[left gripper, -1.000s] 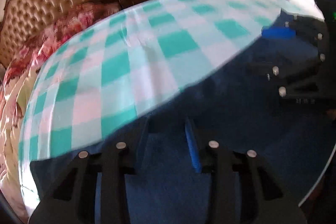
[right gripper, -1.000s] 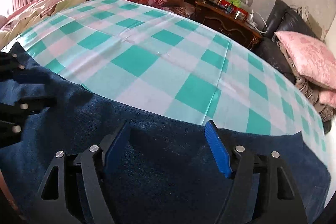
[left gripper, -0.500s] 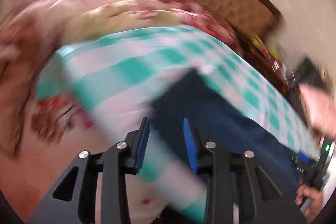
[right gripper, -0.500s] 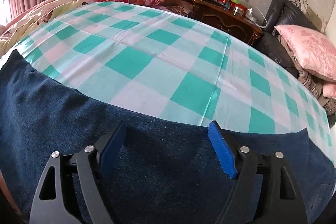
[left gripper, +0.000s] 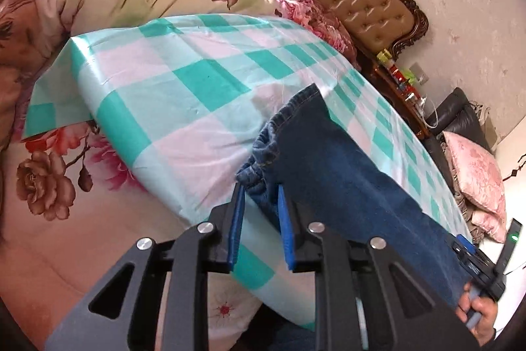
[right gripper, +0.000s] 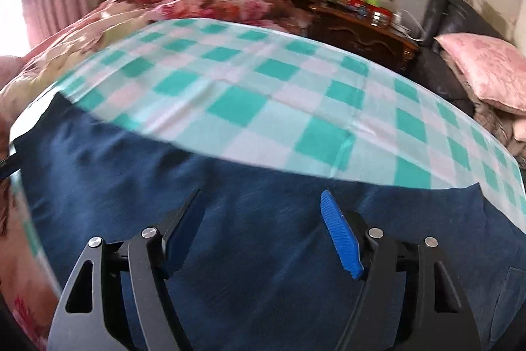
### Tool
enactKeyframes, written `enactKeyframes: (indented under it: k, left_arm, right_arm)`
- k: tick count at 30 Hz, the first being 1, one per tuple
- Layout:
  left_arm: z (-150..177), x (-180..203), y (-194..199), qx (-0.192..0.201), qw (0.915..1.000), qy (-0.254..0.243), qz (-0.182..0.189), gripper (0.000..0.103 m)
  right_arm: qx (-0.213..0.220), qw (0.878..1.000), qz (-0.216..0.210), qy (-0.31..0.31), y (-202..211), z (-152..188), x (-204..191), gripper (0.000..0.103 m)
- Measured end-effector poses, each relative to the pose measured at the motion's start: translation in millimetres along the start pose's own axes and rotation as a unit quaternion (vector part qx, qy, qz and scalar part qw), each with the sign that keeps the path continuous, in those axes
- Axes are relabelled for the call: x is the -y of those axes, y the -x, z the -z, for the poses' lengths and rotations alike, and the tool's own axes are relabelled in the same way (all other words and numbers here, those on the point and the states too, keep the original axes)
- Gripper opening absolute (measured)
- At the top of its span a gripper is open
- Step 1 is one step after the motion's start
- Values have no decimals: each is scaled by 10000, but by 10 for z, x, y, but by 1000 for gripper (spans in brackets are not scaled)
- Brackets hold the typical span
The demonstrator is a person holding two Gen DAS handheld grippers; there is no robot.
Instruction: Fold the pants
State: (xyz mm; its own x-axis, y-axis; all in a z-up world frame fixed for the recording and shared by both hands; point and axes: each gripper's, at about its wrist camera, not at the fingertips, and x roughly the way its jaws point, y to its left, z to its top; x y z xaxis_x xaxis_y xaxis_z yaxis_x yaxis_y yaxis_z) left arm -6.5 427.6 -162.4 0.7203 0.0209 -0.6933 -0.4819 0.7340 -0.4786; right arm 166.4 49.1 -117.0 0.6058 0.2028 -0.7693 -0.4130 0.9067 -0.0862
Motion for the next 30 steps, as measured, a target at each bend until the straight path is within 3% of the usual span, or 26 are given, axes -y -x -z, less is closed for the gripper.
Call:
enactKeyframes:
  k: [10, 14, 16, 20, 23, 24, 25, 30]
  left_arm:
    - [-58, 28, -156, -53, 9997, -45, -237, 21]
    - [-71, 117, -144, -19, 9991, -215, -353, 13]
    - [-86, 195, -69, 54, 9990, -299, -334, 1]
    - [-124, 411, 156, 309, 9971, -604, -343, 1]
    - [-154, 434, 219, 300, 9975, -539, -331, 7]
    - [-160, 370, 200, 257, 9982, -408, -362, 24]
    - [-158, 323, 172, 206, 9983, -355, -414, 28]
    - [-40, 207, -4, -86, 9967, -321, -734, 31]
  right_arm:
    - [-290, 9991, -269, 140, -51, 150, -242, 69]
    - [-471, 9983, -357, 25, -118, 194, -202, 69]
    - [-531, 9977, -422, -64, -126, 210, -163, 69]
    - [-563, 9964, -561, -288, -71, 207, -47, 69]
    - [-560, 9955, -619, -451, -27, 209, 47, 69]
    - [-551, 9954, -622, -472, -13, 212, 65, 69]
    - [-540, 9953, -622, -499, 8, 223, 97, 69]
    - [-560, 9951, -595, -554, 65, 266, 206, 69]
